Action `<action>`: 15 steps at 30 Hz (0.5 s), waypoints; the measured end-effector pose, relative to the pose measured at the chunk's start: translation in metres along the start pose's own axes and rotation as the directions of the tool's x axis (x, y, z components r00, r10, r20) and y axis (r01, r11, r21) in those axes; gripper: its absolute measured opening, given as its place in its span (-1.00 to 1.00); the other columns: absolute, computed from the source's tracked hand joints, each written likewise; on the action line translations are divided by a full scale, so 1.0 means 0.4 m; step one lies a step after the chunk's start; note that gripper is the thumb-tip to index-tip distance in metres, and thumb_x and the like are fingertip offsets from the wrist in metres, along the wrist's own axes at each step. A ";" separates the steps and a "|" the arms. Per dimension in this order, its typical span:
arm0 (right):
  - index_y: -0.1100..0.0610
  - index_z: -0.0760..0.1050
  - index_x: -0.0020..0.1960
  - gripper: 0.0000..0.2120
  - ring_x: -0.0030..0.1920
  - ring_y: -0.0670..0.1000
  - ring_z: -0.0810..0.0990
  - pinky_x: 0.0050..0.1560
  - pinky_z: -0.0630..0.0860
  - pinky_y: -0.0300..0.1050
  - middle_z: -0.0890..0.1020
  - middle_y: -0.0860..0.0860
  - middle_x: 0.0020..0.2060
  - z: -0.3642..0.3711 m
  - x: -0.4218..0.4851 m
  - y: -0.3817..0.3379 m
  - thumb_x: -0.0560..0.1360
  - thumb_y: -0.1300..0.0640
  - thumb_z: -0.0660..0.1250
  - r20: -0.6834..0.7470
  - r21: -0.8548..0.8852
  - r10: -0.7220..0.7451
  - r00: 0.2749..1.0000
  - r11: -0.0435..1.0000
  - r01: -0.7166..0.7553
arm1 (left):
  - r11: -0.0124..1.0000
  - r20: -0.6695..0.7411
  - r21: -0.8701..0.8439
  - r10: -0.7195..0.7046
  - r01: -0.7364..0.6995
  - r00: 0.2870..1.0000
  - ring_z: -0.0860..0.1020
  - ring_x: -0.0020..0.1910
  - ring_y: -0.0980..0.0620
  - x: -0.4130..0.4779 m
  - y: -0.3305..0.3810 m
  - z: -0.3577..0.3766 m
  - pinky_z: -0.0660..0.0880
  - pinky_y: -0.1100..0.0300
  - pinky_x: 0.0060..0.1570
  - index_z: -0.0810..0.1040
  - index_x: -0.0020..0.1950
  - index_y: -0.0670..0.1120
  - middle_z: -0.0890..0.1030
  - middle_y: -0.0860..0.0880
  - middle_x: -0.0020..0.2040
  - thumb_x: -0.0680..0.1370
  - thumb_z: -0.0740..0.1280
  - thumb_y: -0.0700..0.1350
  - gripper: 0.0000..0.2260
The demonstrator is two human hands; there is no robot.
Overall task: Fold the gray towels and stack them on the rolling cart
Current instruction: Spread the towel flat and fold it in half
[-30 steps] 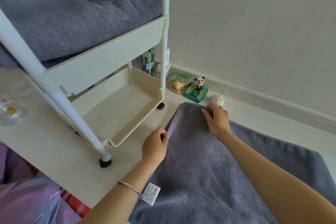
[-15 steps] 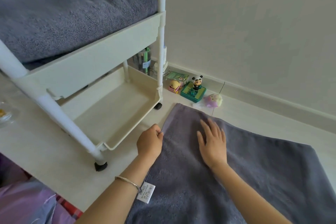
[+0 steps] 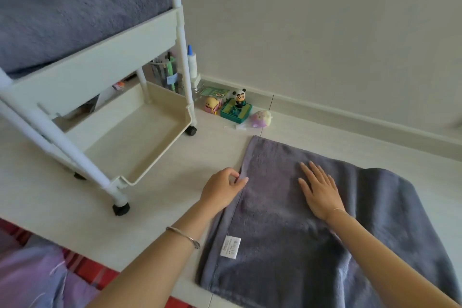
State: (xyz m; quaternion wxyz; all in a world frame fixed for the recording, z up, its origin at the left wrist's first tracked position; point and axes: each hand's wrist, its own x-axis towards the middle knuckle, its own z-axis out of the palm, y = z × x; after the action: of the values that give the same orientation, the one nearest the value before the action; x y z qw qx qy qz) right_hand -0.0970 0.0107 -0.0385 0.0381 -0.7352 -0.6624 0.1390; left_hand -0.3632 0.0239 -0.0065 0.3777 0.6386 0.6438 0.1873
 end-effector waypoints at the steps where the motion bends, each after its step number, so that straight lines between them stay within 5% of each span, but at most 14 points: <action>1: -0.04 0.05 0.53 -0.50 0.52 0.04 0.03 0.51 -0.07 0.00 0.07 -0.03 0.53 -0.006 -0.013 -0.022 0.62 -0.10 -0.01 -0.041 0.075 -0.004 0.999 0.997 0.007 | 1.000 0.026 -0.002 -0.005 0.005 1.000 0.53 -0.18 0.02 -0.017 -0.007 -0.010 0.45 0.16 -0.15 0.53 0.03 -0.06 0.54 0.03 -0.18 0.50 0.34 0.15 -0.70; 6: 0.08 0.39 0.37 -0.63 0.41 0.07 0.33 0.42 0.25 0.00 0.37 0.04 0.40 0.020 -0.165 -0.167 0.59 0.02 0.20 -0.147 0.409 -0.064 0.987 0.905 0.120 | 0.993 0.250 -0.077 -0.071 0.093 0.966 0.46 -0.44 0.05 -0.134 -0.083 -0.033 0.45 0.19 -0.35 0.52 -0.23 -0.06 0.52 -0.01 -0.39 0.47 0.43 0.03 -0.80; 9: 0.05 0.40 0.35 -0.64 0.40 0.02 0.31 0.43 0.16 -0.07 0.37 -0.03 0.39 0.061 -0.273 -0.216 0.59 -0.01 0.17 -0.142 0.394 -0.129 0.981 0.902 0.176 | 0.998 0.338 0.024 -0.070 0.066 0.939 0.32 -0.46 0.11 -0.221 -0.122 -0.017 0.22 0.22 -0.42 0.44 -0.34 -0.06 0.39 0.06 -0.47 0.43 0.48 0.01 -0.71; 11: 0.04 0.37 0.37 -0.64 0.42 0.00 0.27 0.46 0.07 -0.09 0.34 -0.05 0.41 0.083 -0.315 -0.224 0.60 -0.01 0.15 -0.135 0.362 -0.156 0.979 0.912 0.195 | 0.999 0.298 0.037 -0.045 0.035 0.953 0.40 -0.43 0.17 -0.259 -0.122 -0.005 0.28 0.32 -0.43 0.51 -0.28 -0.06 0.45 0.10 -0.43 0.46 0.45 -0.01 -0.79; 13: 0.05 0.37 0.38 -0.64 0.44 0.01 0.25 0.49 0.05 -0.05 0.33 -0.05 0.41 0.091 -0.335 -0.225 0.61 0.02 0.16 -0.127 0.351 -0.146 0.981 0.919 0.182 | 0.996 0.297 -0.071 -0.037 0.061 0.954 0.59 -0.20 0.11 -0.271 -0.114 -0.010 0.51 0.26 -0.16 0.59 -0.02 -0.08 0.62 0.06 -0.21 0.52 0.38 -0.05 -0.88; 15: 0.07 0.39 0.36 -0.66 0.43 0.03 0.27 0.49 0.08 0.00 0.35 -0.03 0.40 0.085 -0.347 -0.227 0.60 0.05 0.18 -0.152 0.353 -0.140 0.978 0.917 0.187 | 0.989 0.313 -0.124 -0.033 0.076 0.949 0.61 0.03 0.04 -0.278 -0.116 -0.031 0.50 0.14 0.07 0.55 0.09 -0.04 0.64 0.02 0.00 0.56 0.32 -0.09 -0.87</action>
State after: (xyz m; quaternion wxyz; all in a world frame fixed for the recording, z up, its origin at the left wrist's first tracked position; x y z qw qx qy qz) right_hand -0.2049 -0.1193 -0.0279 0.2268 -0.6644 -0.6804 0.2103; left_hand -0.4151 -0.0854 -0.0046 0.5211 0.6152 0.5799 0.1171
